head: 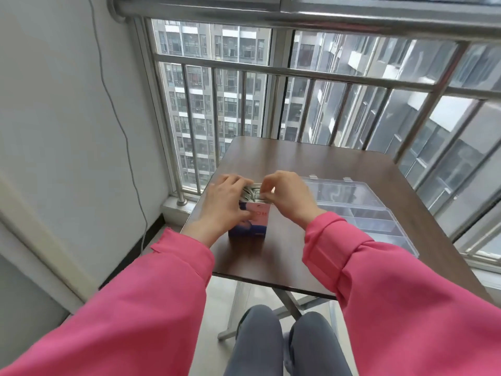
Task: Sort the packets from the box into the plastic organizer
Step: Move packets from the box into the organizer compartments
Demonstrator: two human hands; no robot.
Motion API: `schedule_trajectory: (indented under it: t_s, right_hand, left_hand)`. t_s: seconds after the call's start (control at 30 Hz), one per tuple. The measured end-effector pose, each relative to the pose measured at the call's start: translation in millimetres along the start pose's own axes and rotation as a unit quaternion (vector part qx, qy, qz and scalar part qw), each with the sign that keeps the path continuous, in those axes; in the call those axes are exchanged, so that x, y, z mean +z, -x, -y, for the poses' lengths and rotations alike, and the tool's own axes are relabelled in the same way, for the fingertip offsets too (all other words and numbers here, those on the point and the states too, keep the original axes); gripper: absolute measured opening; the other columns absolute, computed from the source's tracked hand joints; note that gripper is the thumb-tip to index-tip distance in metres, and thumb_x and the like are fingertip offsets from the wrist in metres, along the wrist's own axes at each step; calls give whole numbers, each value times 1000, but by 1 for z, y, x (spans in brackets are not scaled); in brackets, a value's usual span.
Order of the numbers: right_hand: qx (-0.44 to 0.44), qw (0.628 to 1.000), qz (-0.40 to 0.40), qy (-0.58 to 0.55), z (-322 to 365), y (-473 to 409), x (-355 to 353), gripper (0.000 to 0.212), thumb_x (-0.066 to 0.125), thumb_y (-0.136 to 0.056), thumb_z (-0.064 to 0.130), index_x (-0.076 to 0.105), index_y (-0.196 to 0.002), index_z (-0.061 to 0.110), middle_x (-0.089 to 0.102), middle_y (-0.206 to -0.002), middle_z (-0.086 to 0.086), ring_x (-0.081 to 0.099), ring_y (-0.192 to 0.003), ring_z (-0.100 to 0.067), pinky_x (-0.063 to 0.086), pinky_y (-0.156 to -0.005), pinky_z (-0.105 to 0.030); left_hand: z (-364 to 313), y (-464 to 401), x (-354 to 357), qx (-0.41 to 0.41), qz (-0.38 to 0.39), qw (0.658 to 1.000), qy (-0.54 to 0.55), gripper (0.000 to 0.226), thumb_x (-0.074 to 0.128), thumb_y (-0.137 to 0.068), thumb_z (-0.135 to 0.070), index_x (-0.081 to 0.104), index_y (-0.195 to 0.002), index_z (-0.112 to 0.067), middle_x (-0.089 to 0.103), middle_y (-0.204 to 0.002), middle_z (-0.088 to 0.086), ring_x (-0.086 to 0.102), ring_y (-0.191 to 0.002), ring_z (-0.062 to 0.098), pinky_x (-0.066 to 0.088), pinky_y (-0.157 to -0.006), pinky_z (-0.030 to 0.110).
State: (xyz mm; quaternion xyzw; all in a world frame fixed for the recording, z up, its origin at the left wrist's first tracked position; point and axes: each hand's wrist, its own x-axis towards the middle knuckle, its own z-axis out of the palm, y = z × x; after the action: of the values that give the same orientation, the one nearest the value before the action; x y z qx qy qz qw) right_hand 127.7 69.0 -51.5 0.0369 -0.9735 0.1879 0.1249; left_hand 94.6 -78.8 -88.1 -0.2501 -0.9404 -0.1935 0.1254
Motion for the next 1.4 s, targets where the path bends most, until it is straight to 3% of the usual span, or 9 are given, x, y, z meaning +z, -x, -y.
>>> schedule_trajectory:
  t_s: [0.23,0.33,0.47,0.63,0.8,0.93,1.1,1.2,1.4]
  right_hand:
    - [2,1000,25,-5,-5,-4,3,20,59,-89,26,71,-86,10,68,-96,-11,59,-94,-30,48,-81,-43]
    - [4,1000,21,-20,-7,-4,-1,8,63,-83,15,72,-83,14,67,-94,-7,61,-91,-28,49,-81,-42]
    - [-14,1000,24,-1,0,-3,-6,11,64,-77,6,70,-79,15,67,-93,-5,63,-90,-26,50,-80,-40]
    - [-38,997,25,60,4,0,-5,12,58,-85,11,66,-92,16,68,-103,-4,60,-99,-27,46,-76,-35]
    - [-33,999,-7,-11,-5,7,-3,13,57,-88,14,64,-98,14,68,-99,-5,59,-97,-26,46,-77,-36]
    - [-50,999,-4,1,-6,10,-4,17,57,-91,20,68,-103,13,60,-101,-11,53,-99,-27,43,-81,-37]
    - [-36,999,13,-8,-1,7,-2,17,50,-94,18,56,-107,9,57,-107,-14,54,-100,-33,44,-81,-39]
    - [-24,999,-9,-24,-4,3,-2,13,47,-94,12,54,-105,10,65,-103,-16,58,-95,-37,48,-76,-41]
    - [-16,987,-114,-111,-9,2,-7,15,44,-94,3,57,-101,3,68,-94,-13,59,-84,-30,35,-66,-28]
  left_hand:
    - [0,6,1,7,-11,1000,12,67,78,-67,-29,52,-129,-24,53,-123,-5,35,-124,18,29,-99,29]
    - [-1,7,1,12,-15,1000,16,67,79,-65,-28,53,-127,-23,54,-121,-5,36,-123,18,31,-99,31]
    - [-1,13,2,19,-33,999,21,70,81,-62,-29,54,-126,-23,55,-120,-6,38,-123,18,34,-100,34]
    - [-2,21,4,28,-60,998,23,72,82,-59,-26,55,-125,-21,56,-119,-5,40,-121,19,35,-100,34]
    - [-4,25,4,30,-72,997,15,69,81,-61,-25,55,-125,-21,55,-120,-5,39,-122,19,34,-100,33]
    - [-5,23,2,26,-53,998,7,69,80,-63,-25,52,-127,-22,53,-123,-5,37,-124,19,32,-101,32]
    - [-6,14,-1,20,-11,1000,-9,73,79,-64,-28,48,-130,-24,51,-127,-6,34,-127,17,31,-102,31]
    - [-6,8,-3,16,16,1000,-15,72,78,-67,-29,46,-132,-23,49,-130,-6,32,-128,17,30,-103,32]
    - [-5,-1,-3,0,42,999,-15,74,77,-69,-31,44,-135,-23,47,-132,-5,31,-128,18,30,-102,31]
